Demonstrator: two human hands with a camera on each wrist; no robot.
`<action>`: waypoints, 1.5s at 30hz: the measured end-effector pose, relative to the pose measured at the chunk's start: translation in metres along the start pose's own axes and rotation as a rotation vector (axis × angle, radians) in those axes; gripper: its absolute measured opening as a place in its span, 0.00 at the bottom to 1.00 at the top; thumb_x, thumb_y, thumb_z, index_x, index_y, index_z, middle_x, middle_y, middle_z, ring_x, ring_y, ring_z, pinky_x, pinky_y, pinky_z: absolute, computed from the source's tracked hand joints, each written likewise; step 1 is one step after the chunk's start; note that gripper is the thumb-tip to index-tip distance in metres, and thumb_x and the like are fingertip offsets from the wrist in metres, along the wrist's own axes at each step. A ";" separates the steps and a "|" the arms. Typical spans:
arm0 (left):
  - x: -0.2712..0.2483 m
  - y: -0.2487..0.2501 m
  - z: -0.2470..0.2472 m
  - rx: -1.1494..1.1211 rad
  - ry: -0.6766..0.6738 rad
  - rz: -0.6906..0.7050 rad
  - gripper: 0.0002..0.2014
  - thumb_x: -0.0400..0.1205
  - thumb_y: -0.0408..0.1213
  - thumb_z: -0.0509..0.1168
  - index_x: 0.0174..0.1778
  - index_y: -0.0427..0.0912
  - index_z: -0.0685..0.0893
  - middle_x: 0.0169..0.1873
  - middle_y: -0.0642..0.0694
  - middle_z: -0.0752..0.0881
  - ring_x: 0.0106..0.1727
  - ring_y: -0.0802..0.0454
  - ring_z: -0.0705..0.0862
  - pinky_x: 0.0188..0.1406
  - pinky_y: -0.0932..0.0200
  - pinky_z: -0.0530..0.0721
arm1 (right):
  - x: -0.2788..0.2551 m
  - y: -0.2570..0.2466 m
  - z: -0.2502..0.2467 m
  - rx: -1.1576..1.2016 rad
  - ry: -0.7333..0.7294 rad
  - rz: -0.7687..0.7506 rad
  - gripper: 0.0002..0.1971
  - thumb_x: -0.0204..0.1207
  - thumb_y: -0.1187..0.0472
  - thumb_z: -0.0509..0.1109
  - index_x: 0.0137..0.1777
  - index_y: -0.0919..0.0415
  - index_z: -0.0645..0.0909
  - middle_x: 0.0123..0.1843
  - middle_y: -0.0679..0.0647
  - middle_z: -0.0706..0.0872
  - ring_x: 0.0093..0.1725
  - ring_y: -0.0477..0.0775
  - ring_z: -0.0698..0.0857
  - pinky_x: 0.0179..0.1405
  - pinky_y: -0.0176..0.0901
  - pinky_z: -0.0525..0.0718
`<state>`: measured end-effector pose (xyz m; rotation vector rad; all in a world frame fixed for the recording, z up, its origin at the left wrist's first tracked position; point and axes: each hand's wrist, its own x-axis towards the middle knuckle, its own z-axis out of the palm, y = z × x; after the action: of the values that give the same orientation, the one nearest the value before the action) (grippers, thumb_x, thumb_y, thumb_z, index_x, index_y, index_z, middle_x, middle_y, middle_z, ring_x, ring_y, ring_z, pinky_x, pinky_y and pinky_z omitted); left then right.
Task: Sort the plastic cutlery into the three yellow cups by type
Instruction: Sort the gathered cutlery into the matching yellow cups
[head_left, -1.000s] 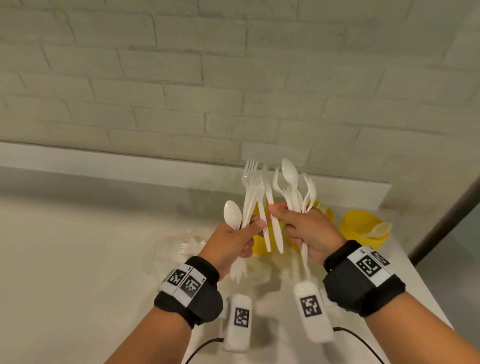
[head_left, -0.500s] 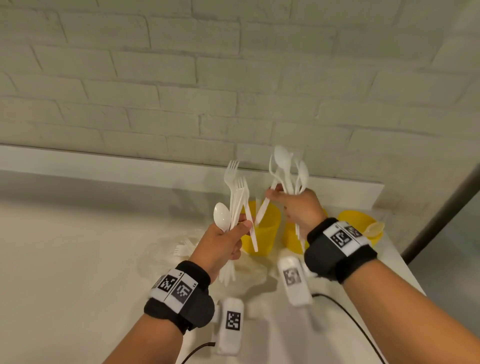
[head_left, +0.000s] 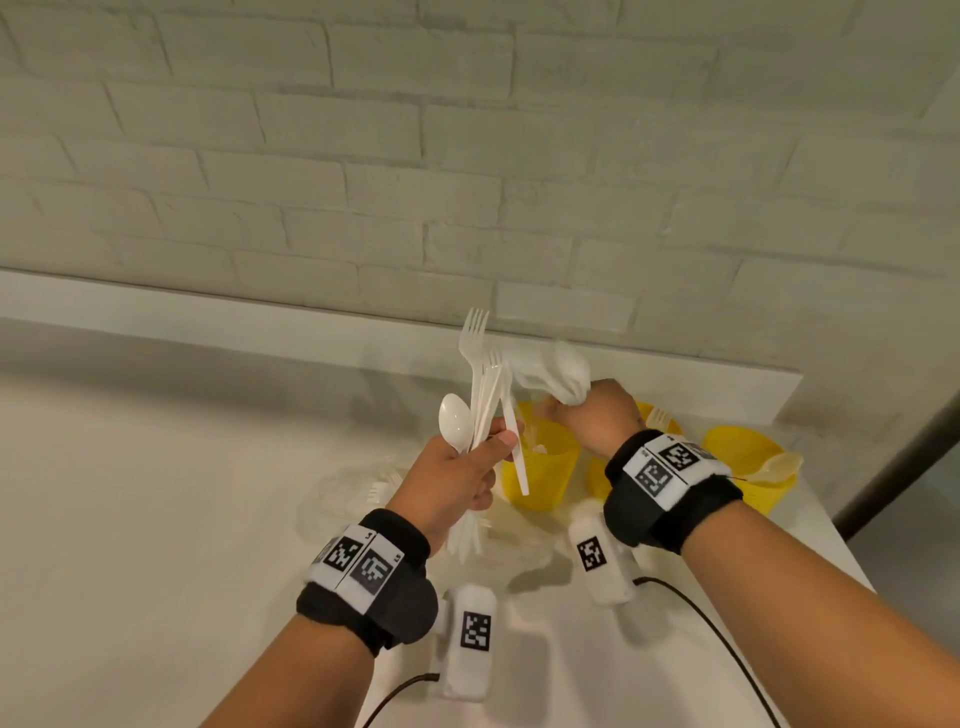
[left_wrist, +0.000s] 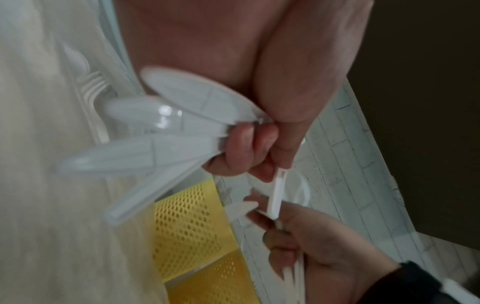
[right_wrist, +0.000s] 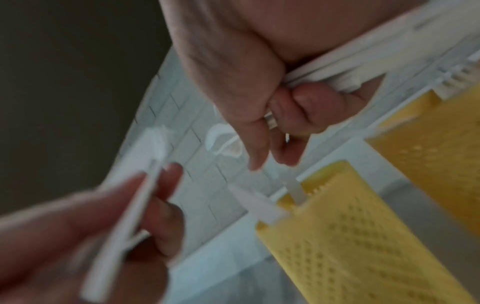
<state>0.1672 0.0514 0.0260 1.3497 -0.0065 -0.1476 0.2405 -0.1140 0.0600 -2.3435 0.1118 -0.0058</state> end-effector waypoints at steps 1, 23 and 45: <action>0.000 -0.001 0.003 -0.011 -0.007 -0.006 0.13 0.84 0.35 0.65 0.62 0.34 0.83 0.30 0.52 0.82 0.25 0.56 0.65 0.23 0.64 0.65 | -0.006 -0.002 -0.006 0.142 0.047 -0.024 0.16 0.73 0.53 0.74 0.45 0.69 0.85 0.39 0.57 0.85 0.37 0.52 0.83 0.37 0.41 0.76; 0.003 -0.024 0.091 -0.010 -0.172 -0.093 0.11 0.85 0.43 0.62 0.52 0.41 0.86 0.30 0.49 0.78 0.23 0.57 0.65 0.21 0.66 0.64 | -0.015 0.040 -0.097 0.553 0.436 -0.038 0.14 0.70 0.60 0.77 0.28 0.53 0.76 0.24 0.44 0.81 0.27 0.44 0.80 0.35 0.39 0.76; 0.025 -0.029 0.098 -0.080 -0.237 -0.180 0.12 0.86 0.41 0.62 0.52 0.37 0.86 0.24 0.50 0.68 0.23 0.56 0.61 0.21 0.64 0.59 | -0.021 0.032 -0.087 0.520 -0.019 0.019 0.10 0.73 0.53 0.75 0.35 0.56 0.81 0.22 0.46 0.69 0.18 0.44 0.65 0.17 0.35 0.63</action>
<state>0.1805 -0.0530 0.0180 1.2458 -0.0777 -0.4549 0.2133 -0.1969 0.0985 -1.8225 0.1081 -0.0026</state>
